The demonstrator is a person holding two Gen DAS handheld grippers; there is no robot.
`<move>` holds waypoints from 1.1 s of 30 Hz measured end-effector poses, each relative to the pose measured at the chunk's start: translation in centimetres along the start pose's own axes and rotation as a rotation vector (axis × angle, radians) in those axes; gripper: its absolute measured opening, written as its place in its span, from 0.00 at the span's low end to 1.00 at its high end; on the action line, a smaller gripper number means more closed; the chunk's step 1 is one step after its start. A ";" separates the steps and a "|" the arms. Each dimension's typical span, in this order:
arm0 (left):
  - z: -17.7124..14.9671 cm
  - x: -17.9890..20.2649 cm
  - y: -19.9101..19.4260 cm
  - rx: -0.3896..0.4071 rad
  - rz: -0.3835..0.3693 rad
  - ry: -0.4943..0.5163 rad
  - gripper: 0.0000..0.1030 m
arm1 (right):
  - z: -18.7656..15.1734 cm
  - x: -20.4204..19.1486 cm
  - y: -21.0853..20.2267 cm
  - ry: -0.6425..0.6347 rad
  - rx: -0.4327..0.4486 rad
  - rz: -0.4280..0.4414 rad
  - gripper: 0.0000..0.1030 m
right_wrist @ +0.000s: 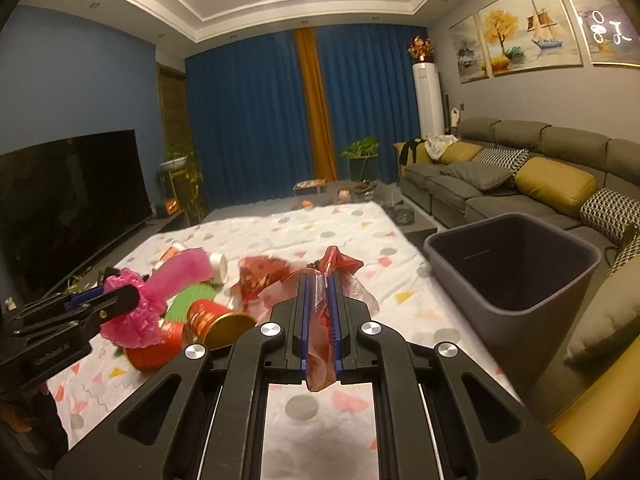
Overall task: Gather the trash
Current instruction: 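Carry the pink bag and red wrapper over the grey bin with both tools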
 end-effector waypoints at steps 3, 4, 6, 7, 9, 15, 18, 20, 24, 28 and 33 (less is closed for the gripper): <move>1.3 2.1 1.1 0.012 -0.029 0.026 0.28 | 0.6 1.1 -0.5 0.001 0.021 -0.021 0.10; 1.7 2.8 1.4 0.016 -0.035 0.033 0.28 | 0.9 1.6 -0.7 0.002 0.030 -0.031 0.10; 2.2 3.9 2.1 0.021 -0.047 0.049 0.28 | 1.3 2.3 -0.9 0.004 0.042 -0.046 0.10; 2.7 4.8 2.5 0.026 -0.054 0.061 0.28 | 1.7 2.8 -1.0 0.005 0.051 -0.056 0.10; 3.3 5.9 3.1 0.032 -0.066 0.077 0.28 | 2.2 3.7 -1.2 0.007 0.063 -0.074 0.10; 5.5 10.0 5.0 0.060 -0.109 0.123 0.28 | 3.7 7.4 -1.5 0.022 0.102 -0.147 0.10; 6.4 12.2 5.9 0.070 -0.130 0.155 0.28 | 4.5 9.0 -1.6 0.031 0.117 -0.179 0.10; 6.8 13.6 6.6 0.073 -0.147 0.169 0.28 | 5.0 10.2 -1.7 0.034 0.128 -0.206 0.10; 7.5 15.7 7.9 0.073 -0.171 0.190 0.28 | 5.8 12.5 -1.9 0.038 0.145 -0.256 0.10; 8.4 17.2 9.3 0.070 -0.193 0.200 0.28 | 6.2 14.5 -2.0 0.052 0.157 -0.299 0.10; 9.2 18.8 11.2 0.066 -0.222 0.204 0.28 | 6.4 16.2 -1.5 0.077 0.154 -0.334 0.10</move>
Point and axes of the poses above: each gripper's, at about its wrist camera, not at the fingertips, and y roughly the way its jaws point, x to its right, z to its top, the point moved 3 cm from there along y, roughly the way its jaws point, and after that the axes turned 3 degrees about -x, right-handed, at the moved point
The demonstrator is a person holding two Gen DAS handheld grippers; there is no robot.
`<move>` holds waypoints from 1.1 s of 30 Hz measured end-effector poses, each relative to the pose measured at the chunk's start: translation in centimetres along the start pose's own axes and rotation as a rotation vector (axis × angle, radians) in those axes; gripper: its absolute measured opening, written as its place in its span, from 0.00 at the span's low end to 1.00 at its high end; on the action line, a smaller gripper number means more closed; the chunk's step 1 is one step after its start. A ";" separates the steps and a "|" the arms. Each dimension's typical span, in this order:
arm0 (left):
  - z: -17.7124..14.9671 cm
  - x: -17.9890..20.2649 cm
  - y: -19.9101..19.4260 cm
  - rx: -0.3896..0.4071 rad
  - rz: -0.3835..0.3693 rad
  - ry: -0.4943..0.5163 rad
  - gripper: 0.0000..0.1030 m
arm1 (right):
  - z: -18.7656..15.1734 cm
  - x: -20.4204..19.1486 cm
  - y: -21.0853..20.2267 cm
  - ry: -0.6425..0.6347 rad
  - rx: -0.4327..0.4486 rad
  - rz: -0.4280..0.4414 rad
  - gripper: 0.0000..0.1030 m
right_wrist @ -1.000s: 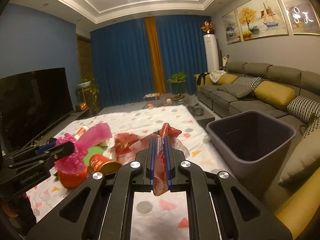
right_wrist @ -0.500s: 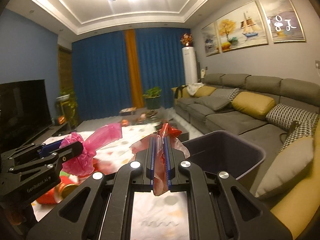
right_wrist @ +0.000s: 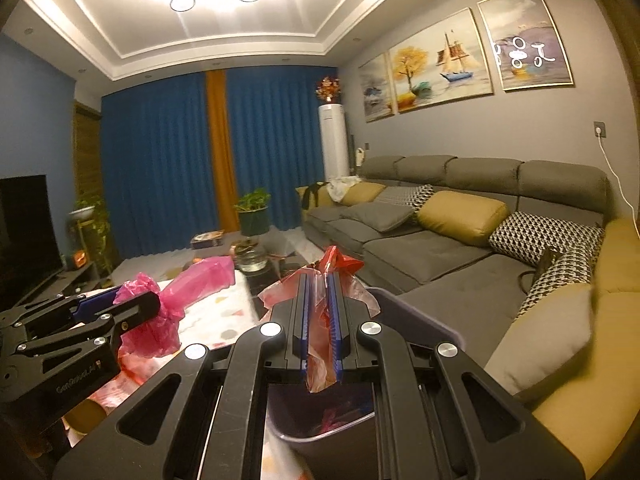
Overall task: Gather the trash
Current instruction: 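Carry the pink bag and red wrapper over the grey bin with both tools, then open both tools to drop the bag and wrapper into the bin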
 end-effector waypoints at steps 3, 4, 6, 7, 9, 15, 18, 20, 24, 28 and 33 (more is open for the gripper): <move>0.3 0.3 1.3 -0.005 -0.014 -0.003 0.28 | 0.1 0.5 0.8 0.006 -0.008 -0.017 0.10; 0.3 0.4 2.0 -0.009 -0.020 -0.007 0.28 | 0.0 0.6 1.1 0.007 -0.011 -0.022 0.10; 0.3 0.4 3.0 -0.015 -0.028 -0.014 0.28 | 0.0 0.8 1.5 0.006 -0.014 -0.029 0.10; 0.3 0.4 3.6 -0.020 -0.033 -0.018 0.28 | -0.1 0.8 1.7 0.005 -0.015 -0.033 0.10; 0.4 0.6 4.4 -0.028 -0.043 -0.023 0.28 | -0.1 0.8 2.1 0.003 -0.017 -0.037 0.10; 0.4 1.1 6.4 -0.037 -0.069 -0.029 0.28 | -0.1 1.0 3.1 0.001 -0.025 -0.047 0.10; 0.3 1.1 7.2 -0.039 -0.078 -0.023 0.28 | -0.3 1.1 3.7 0.006 -0.036 -0.045 0.10; 0.3 1.0 7.5 -0.042 -0.076 -0.020 0.29 | -0.2 1.3 4.0 0.006 -0.040 -0.047 0.10; 0.1 0.9 8.1 -0.048 -0.092 -0.038 0.29 | 0.0 1.4 4.6 0.014 -0.053 -0.046 0.10; 0.2 1.2 8.8 -0.054 -0.113 -0.045 0.29 | 0.2 1.5 5.2 0.020 -0.058 -0.038 0.10; 0.1 1.4 9.6 -0.063 -0.133 -0.048 0.31 | 0.1 1.9 5.8 0.023 -0.066 -0.035 0.10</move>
Point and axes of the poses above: each gripper's, at about its wrist camera, not at the fingertips, and y roughly the way its jaws point, x to its right, z to its top, the point moved 3 cm from there along y, roughly the way its jaws point, and after that the axes turned 3 degrees about -x, right-handed, at the moved point
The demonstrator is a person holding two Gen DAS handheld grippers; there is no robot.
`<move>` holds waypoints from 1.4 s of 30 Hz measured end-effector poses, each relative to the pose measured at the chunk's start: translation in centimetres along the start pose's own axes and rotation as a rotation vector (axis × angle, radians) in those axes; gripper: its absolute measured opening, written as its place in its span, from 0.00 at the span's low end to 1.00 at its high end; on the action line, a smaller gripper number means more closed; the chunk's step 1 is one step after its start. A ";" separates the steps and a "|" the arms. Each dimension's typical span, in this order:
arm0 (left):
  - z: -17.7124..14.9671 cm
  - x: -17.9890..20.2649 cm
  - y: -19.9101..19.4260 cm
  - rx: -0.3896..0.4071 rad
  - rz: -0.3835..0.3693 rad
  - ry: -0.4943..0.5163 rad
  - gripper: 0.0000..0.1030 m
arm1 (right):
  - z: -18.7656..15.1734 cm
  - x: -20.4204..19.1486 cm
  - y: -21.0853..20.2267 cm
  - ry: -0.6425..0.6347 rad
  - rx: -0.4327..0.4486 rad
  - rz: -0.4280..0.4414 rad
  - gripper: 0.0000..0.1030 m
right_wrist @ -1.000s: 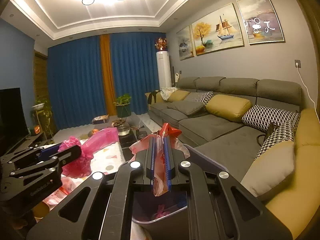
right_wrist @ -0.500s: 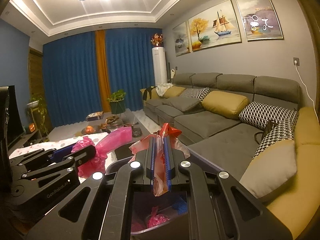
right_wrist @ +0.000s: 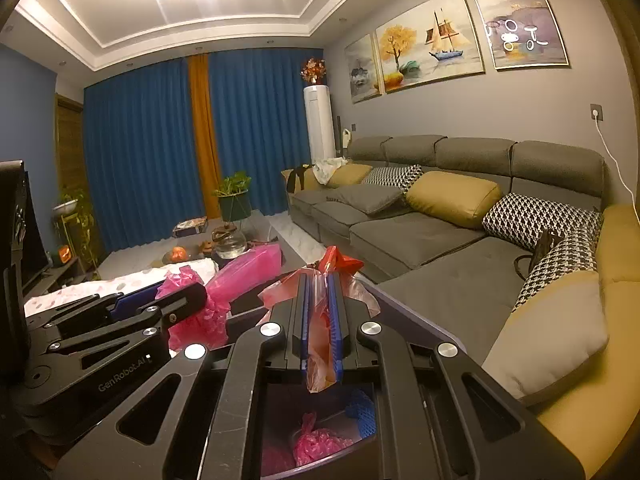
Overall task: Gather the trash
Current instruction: 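Open both tools to drop the bag and wrapper into the bin, then grasp a red paper cup rim with the right tool while the left tool grasps another red cup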
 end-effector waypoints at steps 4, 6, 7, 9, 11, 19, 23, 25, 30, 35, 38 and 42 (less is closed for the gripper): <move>0.0 -0.6 0.4 0.009 -0.004 -0.023 0.59 | 0.0 0.3 0.5 0.012 -0.013 0.021 0.19; 0.0 -1.2 0.2 0.019 0.007 -0.038 0.75 | 0.0 0.4 0.5 0.019 -0.016 0.027 0.34; -0.1 -1.7 0.0 0.023 0.028 -0.049 0.76 | 0.0 0.4 0.4 0.019 -0.013 0.019 0.35; -0.1 -2.4 -0.3 0.029 0.046 -0.065 0.85 | 0.0 0.5 0.4 0.021 -0.013 0.018 0.35; -0.3 -3.4 -1.0 0.038 0.075 -0.090 0.89 | 0.0 0.6 0.1 0.030 -0.013 0.016 0.37; -2.0 -6.4 -6.4 0.073 0.239 -0.121 0.94 | -0.4 -1.0 -3.3 -0.001 0.033 -0.001 0.60; -3.9 -8.5 -10.2 0.082 0.342 -0.142 0.94 | -1.2 -2.6 -4.7 -0.011 0.029 0.026 0.63; -4.8 -9.7 -12.4 0.079 0.364 -0.173 0.94 | -1.8 -3.8 -5.4 -0.012 0.020 0.054 0.63; -7.1 -12.2 -17.2 0.103 0.459 -0.192 0.94 | -3.2 -6.9 -7.1 -0.036 0.003 0.125 0.63; -10.8 -15.0 -22.5 0.112 0.551 -0.241 0.94 | -5.4 -11.3 -8.3 -0.051 -0.039 0.224 0.63; -13.2 -16.5 -25.2 0.105 0.608 -0.265 0.94 | -7.0 -14.2 -8.7 -0.075 -0.078 0.281 0.63; -15.7 -18.0 -28.4 0.103 0.640 -0.277 0.94 | -9.2 -17.8 -8.9 -0.103 -0.136 0.351 0.63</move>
Point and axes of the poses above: each gripper's, at about its wrist camera, not at the fingertips, and y roughly the way its jaws point, x to its right, z to its top, the point moved 3 cm from there along y, roughly the way its jaws point, and after that the axes turned 3 degrees about -x, right-handed, at the moved point
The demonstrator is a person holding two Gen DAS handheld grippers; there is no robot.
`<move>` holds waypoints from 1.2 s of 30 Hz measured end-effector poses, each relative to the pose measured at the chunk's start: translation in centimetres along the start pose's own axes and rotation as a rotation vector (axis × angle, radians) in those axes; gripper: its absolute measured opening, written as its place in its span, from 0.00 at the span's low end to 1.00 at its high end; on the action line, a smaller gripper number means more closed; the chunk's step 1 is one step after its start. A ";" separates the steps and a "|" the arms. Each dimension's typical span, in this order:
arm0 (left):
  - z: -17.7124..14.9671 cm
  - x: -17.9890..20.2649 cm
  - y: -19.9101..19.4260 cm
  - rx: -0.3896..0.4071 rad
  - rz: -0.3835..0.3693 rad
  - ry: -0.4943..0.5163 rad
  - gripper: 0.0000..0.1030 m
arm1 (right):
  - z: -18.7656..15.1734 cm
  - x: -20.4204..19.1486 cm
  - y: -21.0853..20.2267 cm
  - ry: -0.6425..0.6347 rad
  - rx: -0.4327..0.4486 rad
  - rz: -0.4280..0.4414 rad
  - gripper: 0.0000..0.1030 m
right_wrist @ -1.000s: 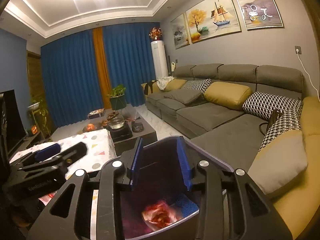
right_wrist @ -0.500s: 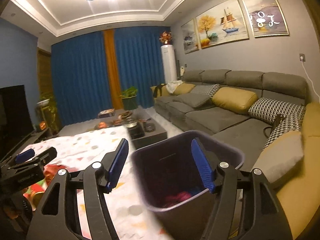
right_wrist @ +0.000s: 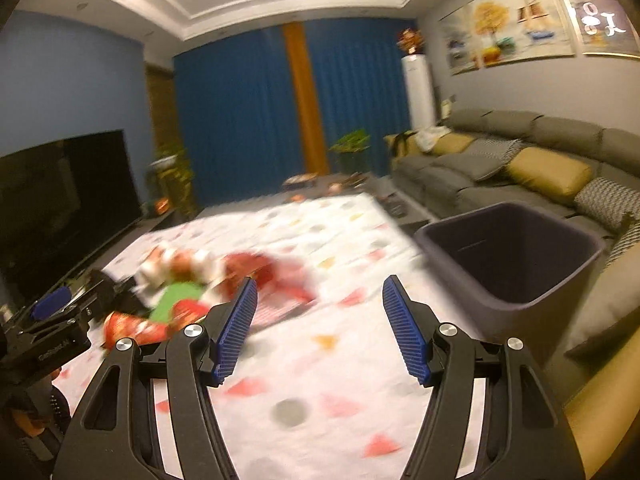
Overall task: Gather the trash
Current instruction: 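Grasp a red paper cup rim with the right tool while the left tool grasps another red cup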
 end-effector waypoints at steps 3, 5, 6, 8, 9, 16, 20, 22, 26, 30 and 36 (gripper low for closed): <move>-0.9 -2.2 -0.9 0.004 0.022 -0.003 0.94 | -1.0 -2.7 1.0 -0.040 -0.032 0.033 0.63; -1.4 -3.6 -1.2 -0.003 0.028 -0.017 0.94 | -1.9 -4.5 1.7 -0.060 -0.058 0.052 0.62; -1.5 -3.8 -1.2 -0.006 0.030 -0.021 0.94 | -2.5 -5.3 2.2 -0.070 -0.075 0.063 0.60; -2.0 -4.8 -1.4 -0.009 0.035 -0.029 0.94 | -3.0 -6.3 3.0 -0.083 -0.101 0.076 0.58; -2.1 -5.1 -1.4 -0.008 0.035 -0.035 0.94 | -3.3 -6.8 3.3 -0.088 -0.112 0.083 0.58; -2.3 -6.2 -1.1 -0.011 0.012 -0.054 0.94 | -4.8 -8.8 5.9 -0.091 -0.191 0.113 0.50; -2.5 -6.1 -0.5 -0.025 -0.010 -0.060 0.94 | -5.1 -9.3 7.0 -0.092 -0.222 0.126 0.42; -2.6 -6.1 -0.3 -0.030 -0.016 -0.055 0.94 | -5.2 -9.5 7.6 -0.083 -0.239 0.140 0.38; -2.7 -5.9 0.0 -0.038 -0.033 -0.046 0.94 | -5.2 -9.9 8.6 -0.070 -0.265 0.166 0.31; -2.7 -5.6 0.4 -0.050 -0.048 -0.031 0.93 | -5.2 -10.5 9.4 -0.067 -0.285 0.189 0.24; -3.0 -5.4 1.2 -0.080 -0.074 -0.030 0.89 | -5.2 -10.9 9.8 -0.076 -0.293 0.212 0.15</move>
Point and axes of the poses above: each gripper's, at about its wrist camera, not at the fingertips, and y roughly the way its jaws point, x to its right, z to its top, the point moved 3 cm from there along y, roughly the way its jaws point, and after that the axes turned 3 degrees about -x, right-handed, at the moved point
